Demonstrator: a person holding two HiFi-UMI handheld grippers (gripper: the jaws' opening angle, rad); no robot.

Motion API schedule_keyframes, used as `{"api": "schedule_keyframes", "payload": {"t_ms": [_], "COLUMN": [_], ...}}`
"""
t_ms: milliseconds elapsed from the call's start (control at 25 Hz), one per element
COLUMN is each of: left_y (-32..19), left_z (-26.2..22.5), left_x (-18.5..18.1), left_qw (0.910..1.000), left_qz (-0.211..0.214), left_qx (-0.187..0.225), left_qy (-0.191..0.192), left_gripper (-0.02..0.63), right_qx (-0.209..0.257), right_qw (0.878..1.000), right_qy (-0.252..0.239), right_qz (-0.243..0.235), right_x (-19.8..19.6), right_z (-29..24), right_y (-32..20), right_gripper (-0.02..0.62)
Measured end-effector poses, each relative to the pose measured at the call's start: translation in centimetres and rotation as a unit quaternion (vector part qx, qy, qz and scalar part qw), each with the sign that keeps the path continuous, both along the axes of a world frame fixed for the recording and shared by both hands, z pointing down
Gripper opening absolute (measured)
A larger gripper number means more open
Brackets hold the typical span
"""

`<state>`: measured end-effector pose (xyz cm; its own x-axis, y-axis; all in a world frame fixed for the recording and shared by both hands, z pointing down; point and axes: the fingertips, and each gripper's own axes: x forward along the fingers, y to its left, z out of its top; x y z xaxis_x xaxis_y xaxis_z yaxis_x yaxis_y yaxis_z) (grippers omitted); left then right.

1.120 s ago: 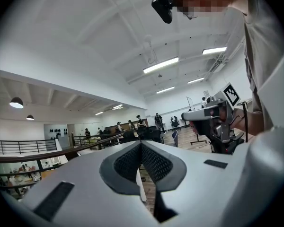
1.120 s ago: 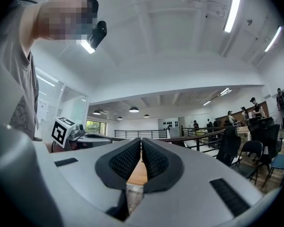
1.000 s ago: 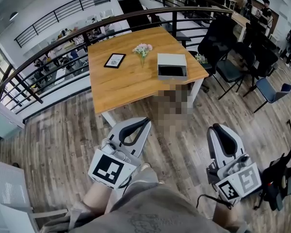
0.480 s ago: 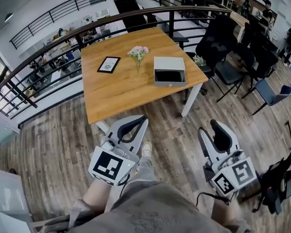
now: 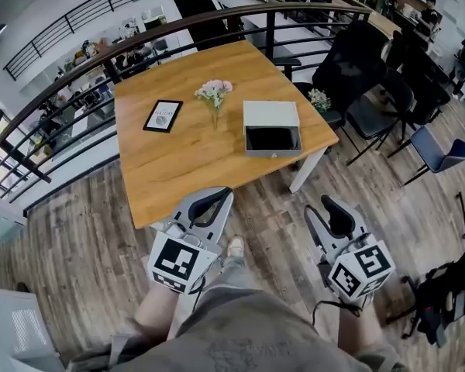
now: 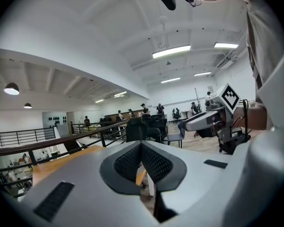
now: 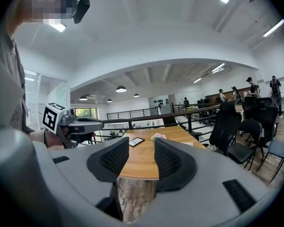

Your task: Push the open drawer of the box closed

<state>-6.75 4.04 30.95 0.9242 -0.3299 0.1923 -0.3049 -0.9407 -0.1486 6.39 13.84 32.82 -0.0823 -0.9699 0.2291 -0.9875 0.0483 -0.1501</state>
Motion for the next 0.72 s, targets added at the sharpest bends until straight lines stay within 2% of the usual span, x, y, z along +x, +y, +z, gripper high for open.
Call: {"api": "schedule_keyframes", "payload": {"t_ms": [400,720], "left_y": [-11.8,-17.9], "left_z": [6.6,14.2], "left_x": [5.1,7.5], "left_qw": [0.9950,0.9832], "left_qz": [0.034,0.062], "left_qx": [-0.057,-0.109], "left_qy": [-0.074,-0.133], "left_gripper": [0.015,0.015], "right_qx": [-0.094,-0.193], "right_qw": [0.993,0.975], "right_qy": [-0.059,-0.088], "right_qz": [0.044,0.071], "right_x": [5.3,7.4], "right_z": [7.8,17.4], "right_y": [-12.7,-18.9], "right_gripper": [0.181,0.179]}}
